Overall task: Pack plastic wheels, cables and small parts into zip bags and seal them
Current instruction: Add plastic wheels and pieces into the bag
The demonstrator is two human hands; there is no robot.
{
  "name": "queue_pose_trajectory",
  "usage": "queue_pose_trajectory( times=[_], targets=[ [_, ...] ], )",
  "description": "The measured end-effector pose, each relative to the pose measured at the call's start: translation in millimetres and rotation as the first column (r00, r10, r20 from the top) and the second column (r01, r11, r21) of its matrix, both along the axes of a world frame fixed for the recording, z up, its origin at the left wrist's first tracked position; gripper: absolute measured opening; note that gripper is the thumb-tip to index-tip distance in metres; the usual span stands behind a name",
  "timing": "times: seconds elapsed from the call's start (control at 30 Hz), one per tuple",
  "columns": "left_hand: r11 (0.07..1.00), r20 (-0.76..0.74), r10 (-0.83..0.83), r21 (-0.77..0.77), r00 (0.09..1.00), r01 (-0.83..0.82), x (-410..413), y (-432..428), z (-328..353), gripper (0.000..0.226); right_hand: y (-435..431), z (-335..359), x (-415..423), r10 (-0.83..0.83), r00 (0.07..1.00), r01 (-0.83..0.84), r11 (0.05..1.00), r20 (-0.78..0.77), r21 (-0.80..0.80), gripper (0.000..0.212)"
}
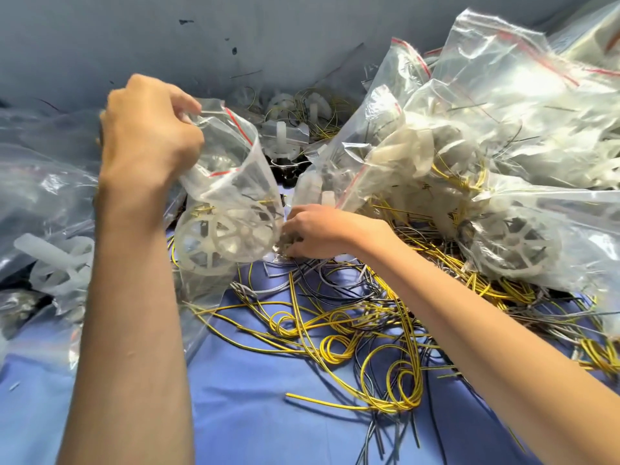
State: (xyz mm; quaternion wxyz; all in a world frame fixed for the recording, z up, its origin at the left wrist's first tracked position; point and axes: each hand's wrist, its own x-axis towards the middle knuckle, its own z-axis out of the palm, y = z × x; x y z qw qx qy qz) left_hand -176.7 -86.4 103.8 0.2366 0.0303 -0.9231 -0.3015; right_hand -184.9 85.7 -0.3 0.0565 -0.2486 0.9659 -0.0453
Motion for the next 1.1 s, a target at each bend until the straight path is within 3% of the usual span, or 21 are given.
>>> queue_pose_trajectory(
  times=[0.17, 0.33, 0.47, 0.67, 0.77, 0.87, 0.93, 1.03, 1.1],
  targets=[
    [0.996, -0.083, 0.05, 0.079, 0.995, -0.043, 6.1, -11.4, 5.1, 0.047, -7.5, -7.1, -0.4, -0.07, 0.997, 0.069, 0.997, -0.039, -0.027, 0.048],
    [0.997, -0.04, 0.013, 0.075, 0.999, -0.01, 5.8, -9.3, 6.6, 0.047, -19.3, -8.0, 3.5, -0.127, 0.98, 0.126, 0.992, -0.151, -0.011, 0.028],
    [0.995, 0.001, -0.083, 0.053, 0.997, 0.083, 4.6, 0.8, 3.3, 0.05, -11.8, 9.8, 11.5, -0.238, 0.968, 0.219, 0.955, -0.077, -0.198, 0.02],
    [0.985, 0.028, -0.171, -0.006, 0.985, 0.171, 2.2, 9.4, 0.8, 0.054, 26.0, 48.1, 29.2, -0.325, 0.945, 0.318, 0.896, 0.03, -0.31, 0.023],
    [0.971, 0.083, -0.237, -0.014, 0.968, 0.239, 1.7, 15.9, -0.2, 0.051, 39.6, 68.4, 36.5, -0.394, 0.914, 0.384, 0.762, 0.097, -0.521, 0.033],
    [0.921, 0.174, -0.385, 0.016, 0.906, 0.389, 1.9, 28.5, -0.2, 0.044, 54.7, 84.3, 37.4, -0.46, 0.887, 0.361, 0.652, 0.03, -0.667, 0.027],
    [0.88, 0.225, -0.467, 0.025, 0.855, 0.474, 3.7, 40.1, 0.1, 0.037, 63.1, 91.0, 37.7, -0.471, 0.879, 0.331, 0.499, 0.07, -0.801, 0.022],
    [0.842, 0.268, -0.537, 0.105, 0.8, 0.53, 6.8, 60.0, -1.0, 0.023, 68.8, 94.8, 38.1, -0.367, 0.897, 0.341, 0.216, 0.247, -0.915, 0.014],
    [0.843, 0.298, -0.537, 0.221, 0.789, 0.491, 9.9, 73.4, -1.1, 0.024, 69.3, 94.3, 37.3, -0.346, 0.898, 0.348, 0.182, 0.271, -0.92, 0.01]
  ],
)
